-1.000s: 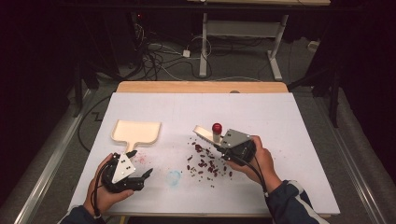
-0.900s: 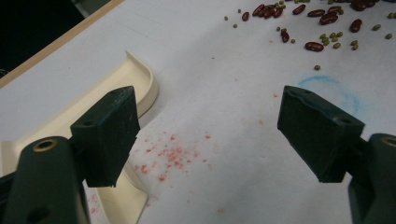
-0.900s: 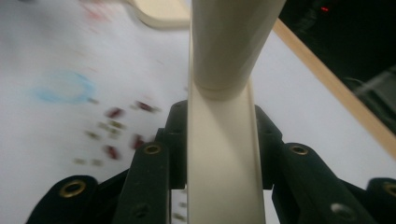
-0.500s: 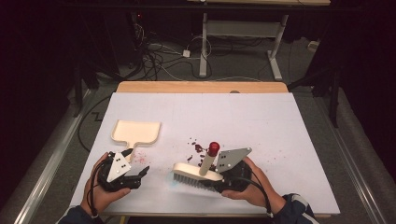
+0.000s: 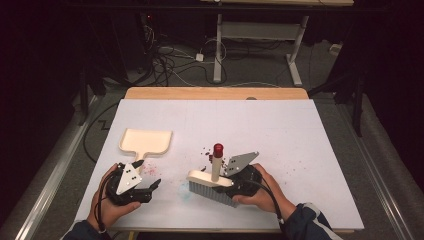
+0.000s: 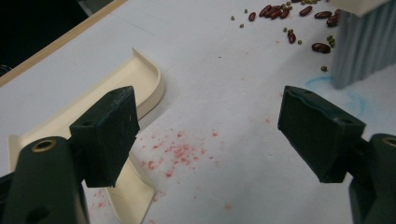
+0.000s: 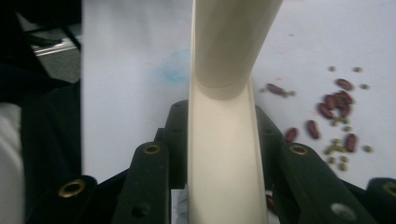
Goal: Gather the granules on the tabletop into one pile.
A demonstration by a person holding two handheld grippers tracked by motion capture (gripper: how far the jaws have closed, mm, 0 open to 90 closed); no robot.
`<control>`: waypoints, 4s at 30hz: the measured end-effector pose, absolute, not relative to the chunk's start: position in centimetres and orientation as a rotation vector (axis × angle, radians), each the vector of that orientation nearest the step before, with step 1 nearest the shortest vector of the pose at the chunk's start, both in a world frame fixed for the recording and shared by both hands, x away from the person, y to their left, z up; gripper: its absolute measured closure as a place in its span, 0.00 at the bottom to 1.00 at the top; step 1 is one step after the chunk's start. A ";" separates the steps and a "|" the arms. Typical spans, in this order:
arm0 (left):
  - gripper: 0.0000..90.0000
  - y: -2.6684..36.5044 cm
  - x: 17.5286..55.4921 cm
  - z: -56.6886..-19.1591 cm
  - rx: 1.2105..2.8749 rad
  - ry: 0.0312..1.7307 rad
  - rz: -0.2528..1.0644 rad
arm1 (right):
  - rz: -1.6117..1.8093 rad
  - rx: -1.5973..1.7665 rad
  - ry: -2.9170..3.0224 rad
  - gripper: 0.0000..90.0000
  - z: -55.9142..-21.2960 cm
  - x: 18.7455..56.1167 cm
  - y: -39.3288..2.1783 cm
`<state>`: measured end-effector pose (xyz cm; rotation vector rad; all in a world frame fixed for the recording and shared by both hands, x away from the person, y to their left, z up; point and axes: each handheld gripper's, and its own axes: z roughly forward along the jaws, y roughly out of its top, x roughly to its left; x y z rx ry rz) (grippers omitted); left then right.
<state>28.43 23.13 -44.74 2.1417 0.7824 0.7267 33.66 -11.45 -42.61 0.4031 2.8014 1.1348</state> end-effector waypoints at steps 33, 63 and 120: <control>0.22 22.5 28.5 -45.0 2.177 0.759 0.687 | 1.158 0.110 2.866 0.75 -41.5 32.6 -18.6; 0.22 21.8 28.9 -45.3 2.195 0.733 0.643 | 1.188 0.174 2.753 0.75 -42.1 40.0 -14.7; 0.22 23.0 28.8 -44.6 2.150 0.775 0.670 | 1.309 0.739 2.364 0.75 -40.1 38.1 -8.9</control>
